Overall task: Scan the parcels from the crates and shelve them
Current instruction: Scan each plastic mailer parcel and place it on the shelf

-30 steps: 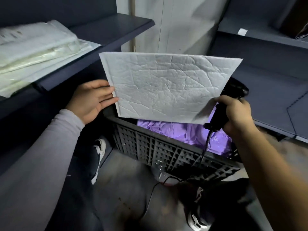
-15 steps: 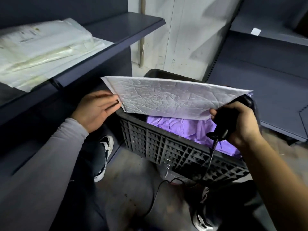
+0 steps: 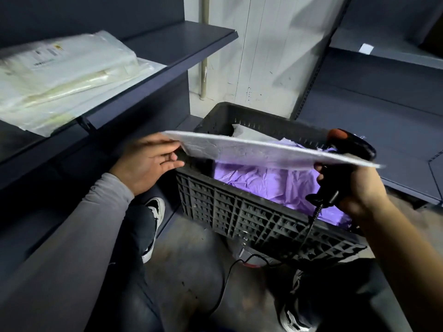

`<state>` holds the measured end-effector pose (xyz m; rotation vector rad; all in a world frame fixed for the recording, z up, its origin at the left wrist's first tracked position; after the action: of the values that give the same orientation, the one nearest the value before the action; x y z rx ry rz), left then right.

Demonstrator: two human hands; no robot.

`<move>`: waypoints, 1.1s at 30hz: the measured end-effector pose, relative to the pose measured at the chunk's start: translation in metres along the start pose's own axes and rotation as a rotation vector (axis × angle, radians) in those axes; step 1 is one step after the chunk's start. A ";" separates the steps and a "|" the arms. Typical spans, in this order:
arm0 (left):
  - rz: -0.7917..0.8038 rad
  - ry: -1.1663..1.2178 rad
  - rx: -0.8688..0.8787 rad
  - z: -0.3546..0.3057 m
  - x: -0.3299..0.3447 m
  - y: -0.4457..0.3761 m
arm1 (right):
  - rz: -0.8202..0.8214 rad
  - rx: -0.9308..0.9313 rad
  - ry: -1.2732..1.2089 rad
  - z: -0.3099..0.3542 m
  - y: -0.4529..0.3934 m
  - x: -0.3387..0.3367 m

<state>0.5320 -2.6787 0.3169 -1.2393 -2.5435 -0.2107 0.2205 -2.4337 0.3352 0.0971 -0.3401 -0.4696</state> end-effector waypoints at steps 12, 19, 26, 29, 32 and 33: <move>-0.040 -0.081 -0.205 -0.002 0.003 -0.002 | -0.154 -0.103 0.057 -0.001 -0.006 -0.014; -0.081 -0.089 -0.299 0.000 -0.008 -0.015 | -0.132 -0.090 0.136 0.005 -0.012 0.008; -0.042 -0.001 -0.406 0.000 -0.012 -0.016 | -0.148 -0.114 0.139 0.006 -0.021 0.014; 0.017 -0.080 -0.410 -0.003 -0.008 -0.013 | -0.144 -0.127 0.149 0.010 -0.022 0.017; -0.087 -0.126 -0.314 -0.007 -0.011 -0.013 | -0.115 -0.159 0.174 0.015 -0.023 0.018; -0.133 -0.137 -0.278 -0.009 -0.013 -0.014 | -0.109 -0.158 0.184 0.016 -0.023 0.018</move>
<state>0.5300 -2.6991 0.3209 -1.2160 -2.7916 -0.5423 0.2200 -2.4629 0.3520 0.0044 -0.1167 -0.5895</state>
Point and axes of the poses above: each hand's wrist, its own y-axis away from the middle knuckle, its own x-axis out of the palm, z = x × y, the point moved 2 cm from there along -y, towards the middle knuckle, and after that the axes turned 15 degrees about z, right-handed, at the moved point
